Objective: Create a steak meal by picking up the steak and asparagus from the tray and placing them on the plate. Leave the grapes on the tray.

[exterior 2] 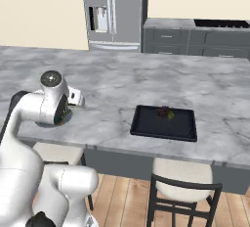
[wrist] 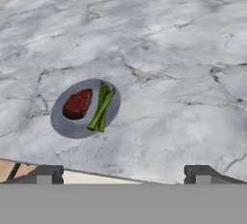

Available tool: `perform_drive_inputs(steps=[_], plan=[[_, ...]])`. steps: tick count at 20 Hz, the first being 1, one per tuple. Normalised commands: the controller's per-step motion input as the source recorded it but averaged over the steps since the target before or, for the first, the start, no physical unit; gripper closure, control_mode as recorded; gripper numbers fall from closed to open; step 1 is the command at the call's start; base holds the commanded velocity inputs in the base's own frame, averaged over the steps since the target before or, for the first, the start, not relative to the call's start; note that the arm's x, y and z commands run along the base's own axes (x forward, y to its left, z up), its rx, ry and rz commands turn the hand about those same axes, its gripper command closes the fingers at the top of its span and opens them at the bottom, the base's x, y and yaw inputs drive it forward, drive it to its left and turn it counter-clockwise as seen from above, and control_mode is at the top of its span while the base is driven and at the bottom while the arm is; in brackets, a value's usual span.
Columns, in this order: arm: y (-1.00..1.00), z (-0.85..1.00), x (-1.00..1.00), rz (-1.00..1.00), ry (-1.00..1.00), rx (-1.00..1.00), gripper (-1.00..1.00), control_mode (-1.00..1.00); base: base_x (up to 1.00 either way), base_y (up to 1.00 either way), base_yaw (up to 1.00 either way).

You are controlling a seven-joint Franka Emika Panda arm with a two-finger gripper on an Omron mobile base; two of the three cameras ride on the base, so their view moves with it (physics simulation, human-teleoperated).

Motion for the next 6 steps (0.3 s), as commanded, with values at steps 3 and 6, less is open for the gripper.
perform_drive_inputs(steps=[3, 6], plan=[[-1.0, 0.0, -0.32, 0.08, 0.0, 0.04, -1.0, -1.0, 0.0, 0.0, 0.0], [-1.0, 0.0, -0.33, 0.08, 0.0, 0.05, -1.0, -1.0, 0.0, 0.0, 0.0]])
